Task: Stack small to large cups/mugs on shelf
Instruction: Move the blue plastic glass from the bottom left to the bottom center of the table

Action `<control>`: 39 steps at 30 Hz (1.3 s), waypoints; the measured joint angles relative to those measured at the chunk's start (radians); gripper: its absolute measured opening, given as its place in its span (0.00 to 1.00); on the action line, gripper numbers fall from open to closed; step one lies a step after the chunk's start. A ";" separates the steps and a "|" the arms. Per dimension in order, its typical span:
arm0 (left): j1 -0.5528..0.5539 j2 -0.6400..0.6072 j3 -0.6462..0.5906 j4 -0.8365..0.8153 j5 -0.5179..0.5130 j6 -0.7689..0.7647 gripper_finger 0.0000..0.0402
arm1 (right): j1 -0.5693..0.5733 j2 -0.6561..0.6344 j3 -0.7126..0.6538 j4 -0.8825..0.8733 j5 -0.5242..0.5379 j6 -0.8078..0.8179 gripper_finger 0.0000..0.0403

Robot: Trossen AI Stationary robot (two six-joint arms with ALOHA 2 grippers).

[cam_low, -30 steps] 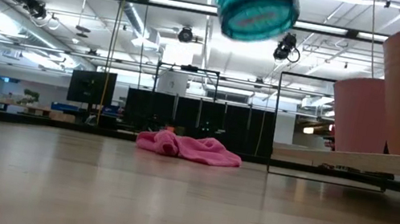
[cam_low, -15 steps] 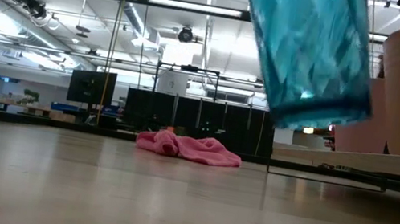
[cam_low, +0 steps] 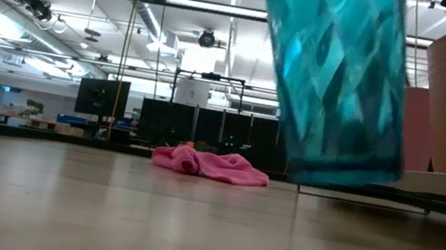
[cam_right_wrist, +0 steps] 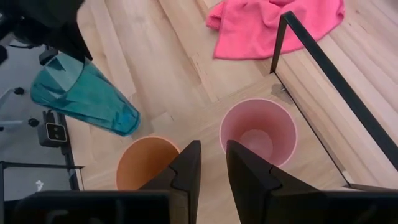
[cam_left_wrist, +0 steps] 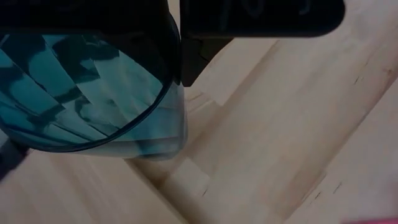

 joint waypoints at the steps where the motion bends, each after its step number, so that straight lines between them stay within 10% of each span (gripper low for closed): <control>1: 0.000 0.004 -0.001 -0.005 0.001 -0.001 0.03 | 0.000 0.001 0.000 0.002 0.000 -0.006 0.21; 39: -0.022 0.056 -0.001 0.025 0.043 0.041 0.15 | 0.000 0.022 0.000 0.007 0.000 -0.019 0.21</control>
